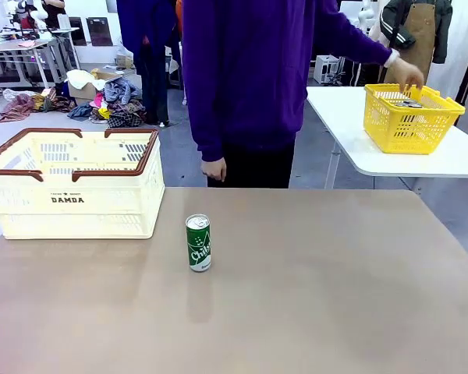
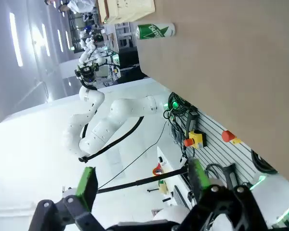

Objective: Place the drinks into the Shopping basket.
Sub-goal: Pick up one drink and place it into the Shopping basket.

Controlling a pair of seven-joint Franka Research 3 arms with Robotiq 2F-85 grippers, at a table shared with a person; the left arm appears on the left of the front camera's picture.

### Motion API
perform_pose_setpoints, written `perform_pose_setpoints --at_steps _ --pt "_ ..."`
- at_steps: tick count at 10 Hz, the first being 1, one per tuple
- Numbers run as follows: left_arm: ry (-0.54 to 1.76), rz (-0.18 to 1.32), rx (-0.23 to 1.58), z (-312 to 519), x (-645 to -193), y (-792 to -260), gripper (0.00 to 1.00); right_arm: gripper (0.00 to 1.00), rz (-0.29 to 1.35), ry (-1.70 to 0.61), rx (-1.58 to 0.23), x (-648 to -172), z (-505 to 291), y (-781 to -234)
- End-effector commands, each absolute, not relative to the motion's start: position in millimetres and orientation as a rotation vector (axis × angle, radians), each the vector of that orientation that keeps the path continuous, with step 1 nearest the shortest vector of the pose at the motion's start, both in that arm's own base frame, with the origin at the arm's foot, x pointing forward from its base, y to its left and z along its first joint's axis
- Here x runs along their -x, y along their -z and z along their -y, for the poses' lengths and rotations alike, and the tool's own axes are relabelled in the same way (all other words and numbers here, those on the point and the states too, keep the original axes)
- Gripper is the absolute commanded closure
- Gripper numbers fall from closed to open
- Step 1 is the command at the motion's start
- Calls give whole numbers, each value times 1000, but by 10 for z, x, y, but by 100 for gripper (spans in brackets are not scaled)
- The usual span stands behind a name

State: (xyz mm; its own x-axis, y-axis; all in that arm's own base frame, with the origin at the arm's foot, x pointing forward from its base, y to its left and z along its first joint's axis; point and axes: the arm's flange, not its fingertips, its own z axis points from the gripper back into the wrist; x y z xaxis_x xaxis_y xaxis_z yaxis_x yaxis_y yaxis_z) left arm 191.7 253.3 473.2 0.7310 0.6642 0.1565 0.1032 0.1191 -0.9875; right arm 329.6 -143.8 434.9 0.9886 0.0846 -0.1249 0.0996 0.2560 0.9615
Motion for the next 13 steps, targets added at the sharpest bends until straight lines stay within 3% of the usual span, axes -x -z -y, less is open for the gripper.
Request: perform_pose_setpoints --at_steps 1,7,8,11,13 --pt "-455 689 1436 -2534 -1905 -4761 0 0 -136 -9 -1289 -3200 1490 -4671" --pt "-460 682 1415 -2534 -1916 -4732 0 0 -136 -9 -1289 -3200 1490 -4671" --pt "-386 582 1392 -2154 -2023 -4995 0 0 -136 -9 -1289 -3200 1490 -4671" --pt "-17 286 1050 -610 -2786 -5732 0 0 -136 -9 -1289 -3200 1490 -4671" --pt "28 233 845 187 -3229 -5753 0 0 -136 -9 -1289 -3200 1490 -4671"
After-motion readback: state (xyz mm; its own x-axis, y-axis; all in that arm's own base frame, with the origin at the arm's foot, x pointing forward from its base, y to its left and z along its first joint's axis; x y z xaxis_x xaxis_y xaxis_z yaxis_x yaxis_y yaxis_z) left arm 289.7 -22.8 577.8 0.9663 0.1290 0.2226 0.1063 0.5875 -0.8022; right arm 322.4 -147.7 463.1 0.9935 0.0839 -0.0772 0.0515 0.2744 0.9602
